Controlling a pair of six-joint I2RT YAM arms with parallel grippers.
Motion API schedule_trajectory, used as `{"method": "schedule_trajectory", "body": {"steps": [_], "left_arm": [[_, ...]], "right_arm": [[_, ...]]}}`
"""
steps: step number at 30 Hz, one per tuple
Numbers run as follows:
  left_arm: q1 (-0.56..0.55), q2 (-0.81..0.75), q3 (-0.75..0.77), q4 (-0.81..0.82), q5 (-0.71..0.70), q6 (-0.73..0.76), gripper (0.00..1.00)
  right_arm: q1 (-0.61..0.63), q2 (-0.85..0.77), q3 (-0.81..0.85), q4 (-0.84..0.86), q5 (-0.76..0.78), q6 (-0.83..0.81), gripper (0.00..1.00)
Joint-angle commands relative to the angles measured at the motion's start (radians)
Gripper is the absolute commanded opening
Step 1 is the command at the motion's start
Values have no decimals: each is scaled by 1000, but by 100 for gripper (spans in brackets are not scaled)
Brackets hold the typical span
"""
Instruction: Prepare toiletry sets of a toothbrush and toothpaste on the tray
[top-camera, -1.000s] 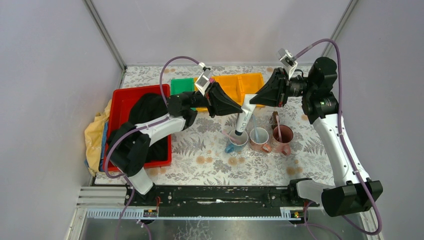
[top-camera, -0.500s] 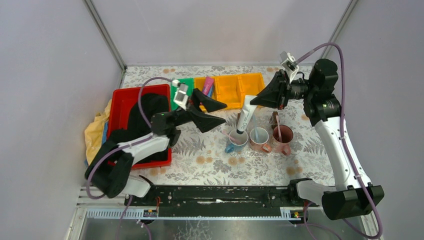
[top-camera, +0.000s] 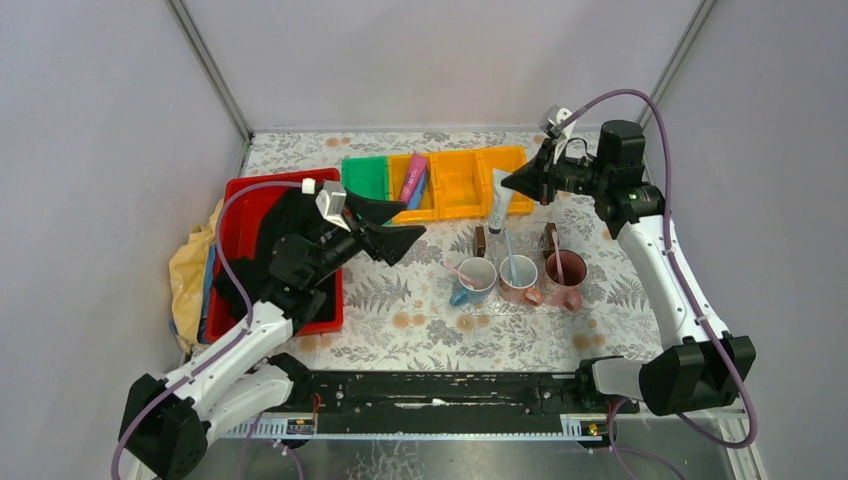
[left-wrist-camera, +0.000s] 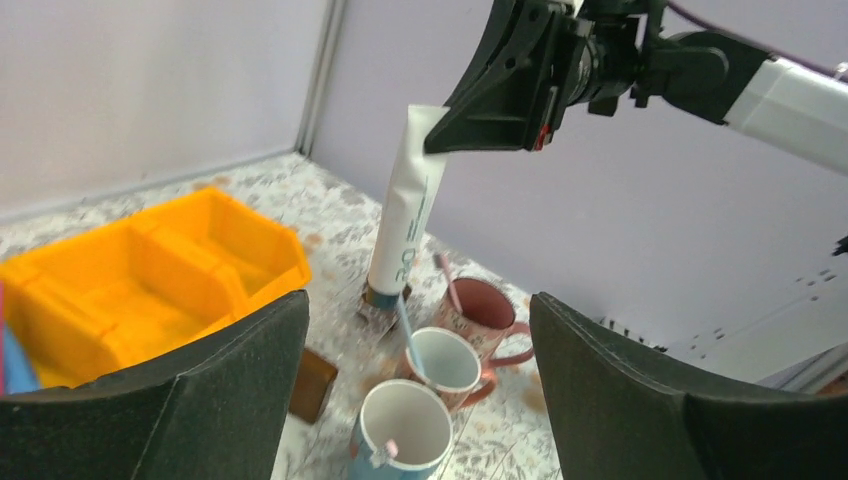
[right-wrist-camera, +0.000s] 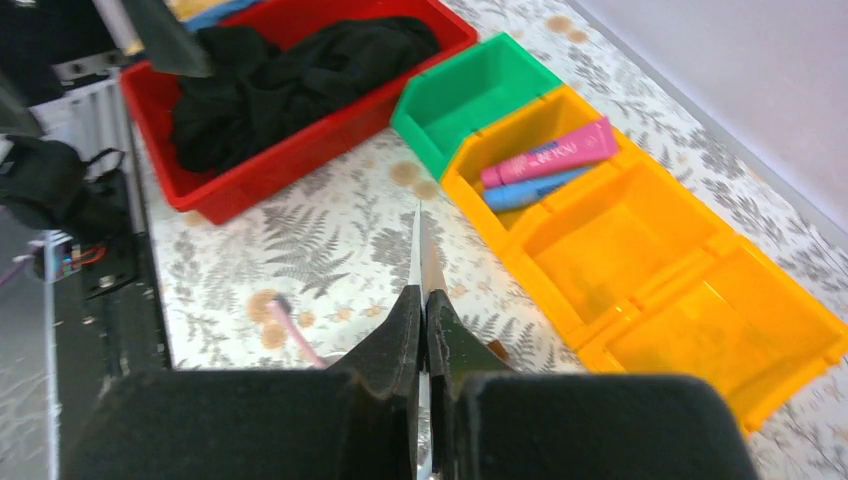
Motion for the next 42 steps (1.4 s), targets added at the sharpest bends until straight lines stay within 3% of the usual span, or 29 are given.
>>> {"method": "schedule_trajectory", "body": {"steps": [1,12,17,42], "left_arm": [[4,-68,-37,-194,-77,84,89],[4,-136,-71,-273,-123,110,91],[3,-143,-70,-290,-123,117,92],[4,-127,-67,-297,-130,128,93]], "right_arm": [[9,24,-28,166,127,-18,3],[35,137,-7,203,170,-16,3],[35,127,-45,161,161,-71,3],[36,162,-170,264,187,-77,4]]}}
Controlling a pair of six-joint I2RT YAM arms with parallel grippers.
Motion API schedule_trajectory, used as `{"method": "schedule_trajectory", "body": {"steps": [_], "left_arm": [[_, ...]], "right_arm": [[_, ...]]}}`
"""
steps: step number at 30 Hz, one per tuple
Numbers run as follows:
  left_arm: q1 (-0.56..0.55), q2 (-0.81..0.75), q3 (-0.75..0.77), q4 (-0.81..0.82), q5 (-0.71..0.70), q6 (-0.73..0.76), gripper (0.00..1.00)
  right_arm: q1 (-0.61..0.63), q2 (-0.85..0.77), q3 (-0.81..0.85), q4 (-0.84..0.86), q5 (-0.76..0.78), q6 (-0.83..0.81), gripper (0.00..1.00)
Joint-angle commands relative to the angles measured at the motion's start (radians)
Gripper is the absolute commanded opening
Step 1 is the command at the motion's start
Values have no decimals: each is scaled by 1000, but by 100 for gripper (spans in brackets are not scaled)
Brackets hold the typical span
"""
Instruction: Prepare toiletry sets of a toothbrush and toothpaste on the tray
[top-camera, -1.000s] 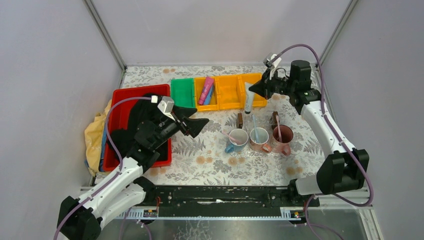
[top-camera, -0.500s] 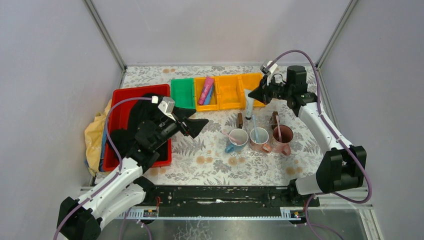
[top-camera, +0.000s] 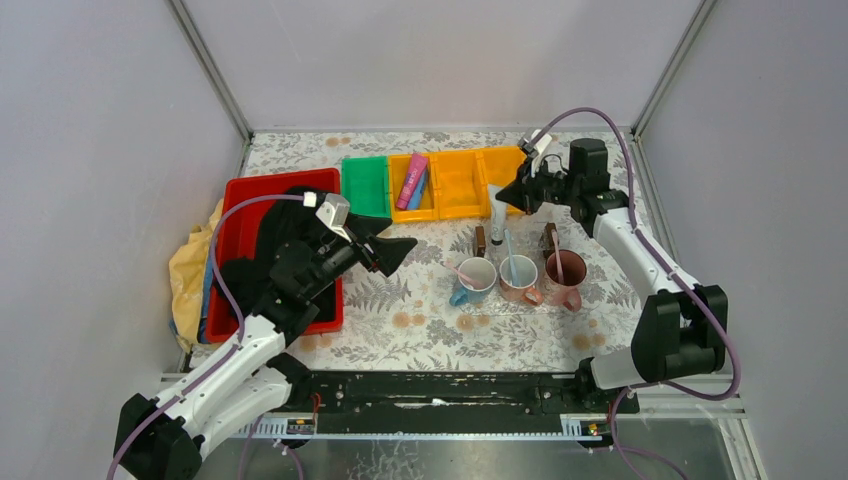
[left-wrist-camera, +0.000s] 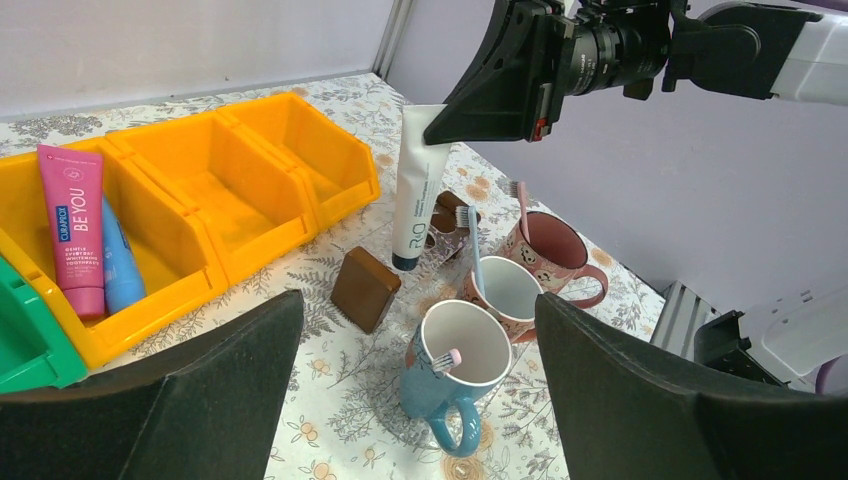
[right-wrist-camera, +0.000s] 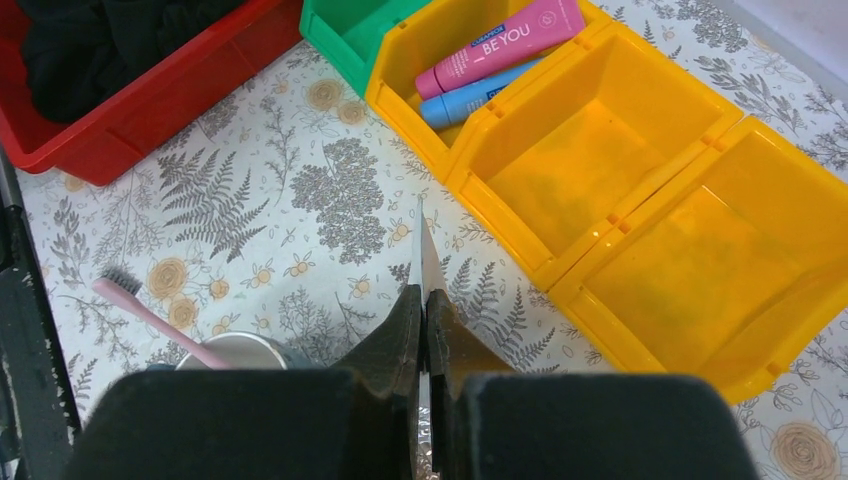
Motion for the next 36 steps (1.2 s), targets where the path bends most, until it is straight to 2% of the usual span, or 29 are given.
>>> {"method": "schedule_trajectory", "body": {"steps": [1,15,19,22,28,30,36], "left_arm": [[4,-1,-1,-4,-16,22,93],[4,-8,1,-12,-20,30,93],[4,-1,-1,-4,-17,29,93],[4,12,-1,14,-15,26,93],[4,71,8,57,-52,10,95],[4,100,26,60,-93,2,100],[32,280,163,8,-113,-12,100]], "right_arm": [[9,3,0,98,11,-17,4],[11,5,-92,153,-19,-61,7],[11,13,-108,156,-27,-70,10],[11,15,-114,156,-30,-70,21],[10,-15,-92,139,-37,-38,54],[7,-35,-65,103,-27,-25,61],[-28,-108,32,-28,-78,20,75]]}}
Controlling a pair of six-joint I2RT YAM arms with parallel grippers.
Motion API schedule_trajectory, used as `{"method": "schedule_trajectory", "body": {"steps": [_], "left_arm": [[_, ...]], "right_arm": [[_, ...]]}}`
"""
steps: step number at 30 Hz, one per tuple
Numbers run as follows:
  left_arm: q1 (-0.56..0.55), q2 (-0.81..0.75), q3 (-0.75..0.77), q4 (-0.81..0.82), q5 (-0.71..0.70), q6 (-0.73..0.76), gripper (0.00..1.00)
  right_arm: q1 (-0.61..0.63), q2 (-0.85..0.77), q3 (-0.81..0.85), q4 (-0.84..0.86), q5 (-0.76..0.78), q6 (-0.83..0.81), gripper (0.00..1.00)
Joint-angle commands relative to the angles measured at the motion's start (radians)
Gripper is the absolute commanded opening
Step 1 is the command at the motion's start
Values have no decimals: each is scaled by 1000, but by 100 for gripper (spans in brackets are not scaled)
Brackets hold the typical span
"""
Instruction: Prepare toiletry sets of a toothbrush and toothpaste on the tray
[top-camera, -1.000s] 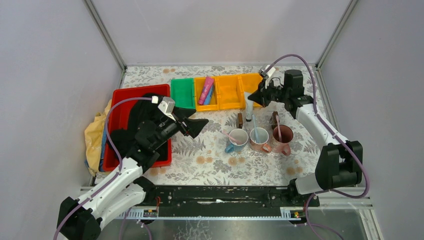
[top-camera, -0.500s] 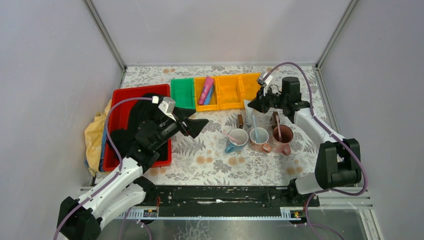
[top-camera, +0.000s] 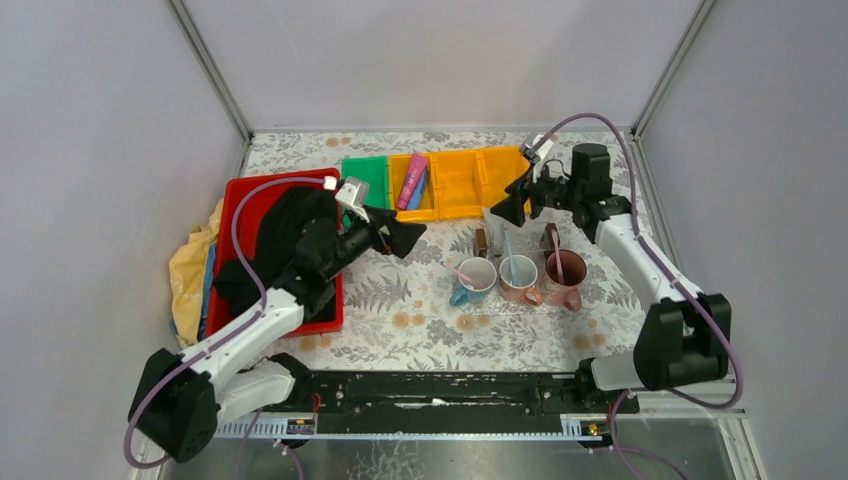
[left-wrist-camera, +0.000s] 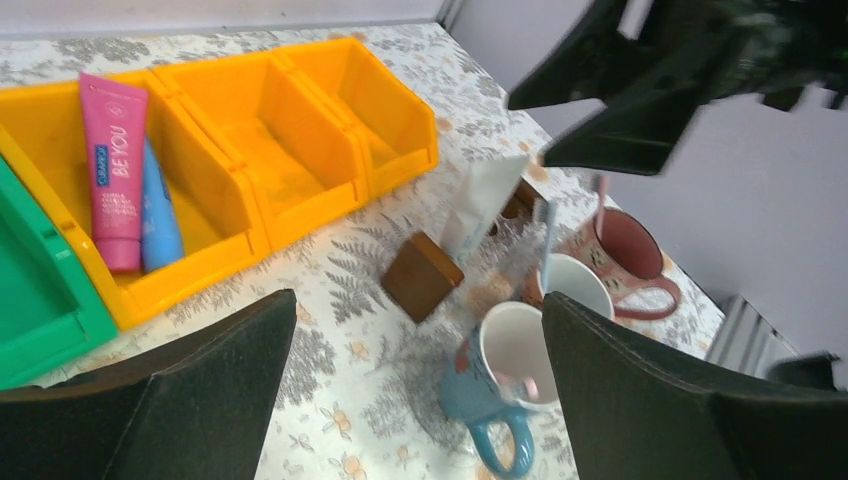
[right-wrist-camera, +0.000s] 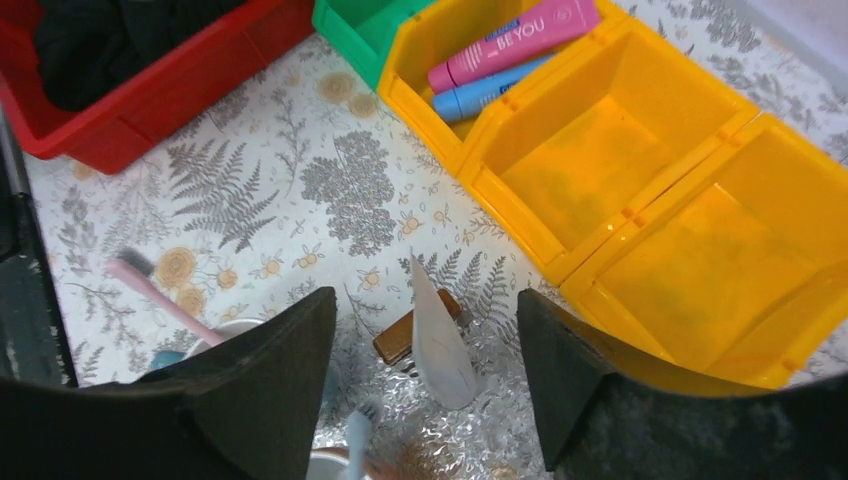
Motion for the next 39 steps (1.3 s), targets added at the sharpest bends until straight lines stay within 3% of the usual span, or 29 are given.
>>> {"method": "schedule_trajectory", "body": {"steps": [1,6,11,16,20,27,39], "left_arm": [[34,144,149,-18,-23,-4,100],[46,346,381,-257,-77,85,99],[46,542,609,-486,-219,202,95],[74,767,866,-683,-215,309,78],[131,928,1079,-800,-146,332,74],[182,1134,1302,-878,-137,356,74],[197,1265,1366,-837,-123,359,69]], "right_arm": [[-38,-115,104,-74,-90,53,76],[-136,-200,69,-40,-259,182,79],[-259,-281,-81,233,-396,427,79],[-298,-274,-115,259,-422,441,79],[-309,-251,-99,216,-440,425,79],[-313,-254,-102,200,-431,402,78],[-321,-249,-106,197,-428,395,78]]}}
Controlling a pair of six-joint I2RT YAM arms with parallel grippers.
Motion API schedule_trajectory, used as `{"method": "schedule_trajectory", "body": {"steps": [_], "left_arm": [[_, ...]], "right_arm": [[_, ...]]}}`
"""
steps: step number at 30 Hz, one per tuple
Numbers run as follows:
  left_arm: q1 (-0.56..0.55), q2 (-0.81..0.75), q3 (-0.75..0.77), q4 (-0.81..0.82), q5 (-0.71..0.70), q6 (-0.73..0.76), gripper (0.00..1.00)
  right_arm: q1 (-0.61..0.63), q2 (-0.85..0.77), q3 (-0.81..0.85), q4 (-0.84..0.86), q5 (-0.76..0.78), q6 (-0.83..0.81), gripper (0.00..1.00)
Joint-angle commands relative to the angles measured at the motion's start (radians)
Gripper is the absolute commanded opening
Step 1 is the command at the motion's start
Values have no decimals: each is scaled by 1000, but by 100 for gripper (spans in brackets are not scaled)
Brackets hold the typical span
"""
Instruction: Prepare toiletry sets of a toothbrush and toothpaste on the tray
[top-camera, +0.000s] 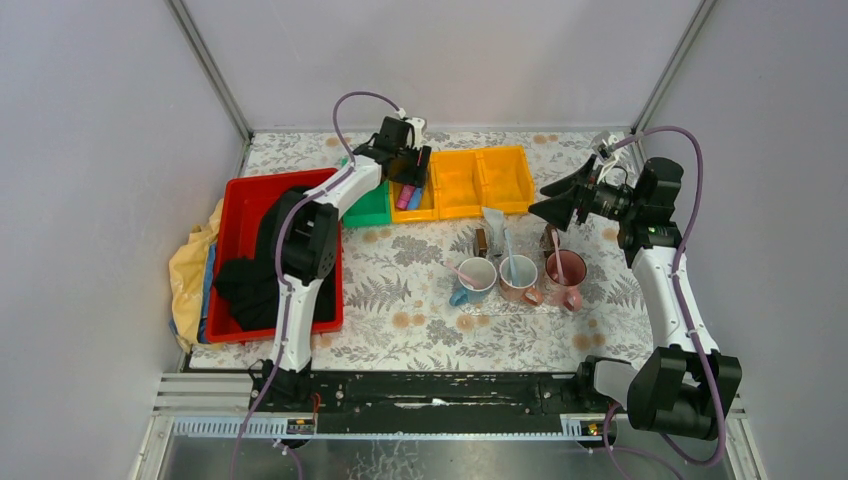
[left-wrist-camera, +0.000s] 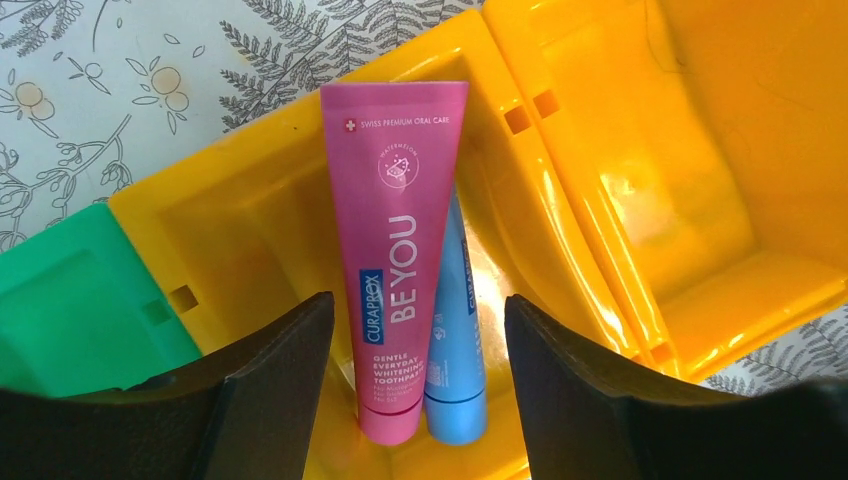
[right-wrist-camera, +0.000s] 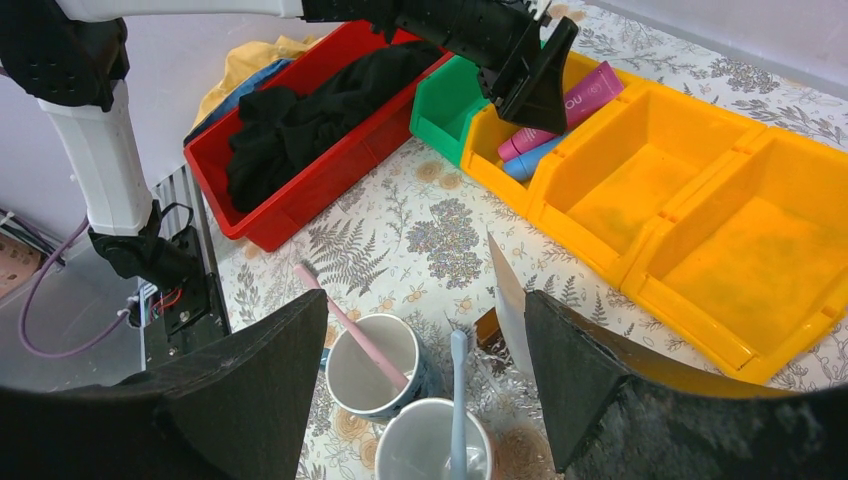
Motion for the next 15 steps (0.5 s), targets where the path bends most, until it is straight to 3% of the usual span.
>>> {"method": "schedule_trajectory", "body": {"steps": [1,7,15], "left_arm": [[10,27,46,22,9,13,68],[9,70,55,29,-43,13,63],[7,90,39,60,-67,17,47]], "right_arm": [[-10,-1,13,21,-34,-8,78],[-14,2,11,21,-34,-8,78],[-14,4,11,21,-36,-8,78]]}}
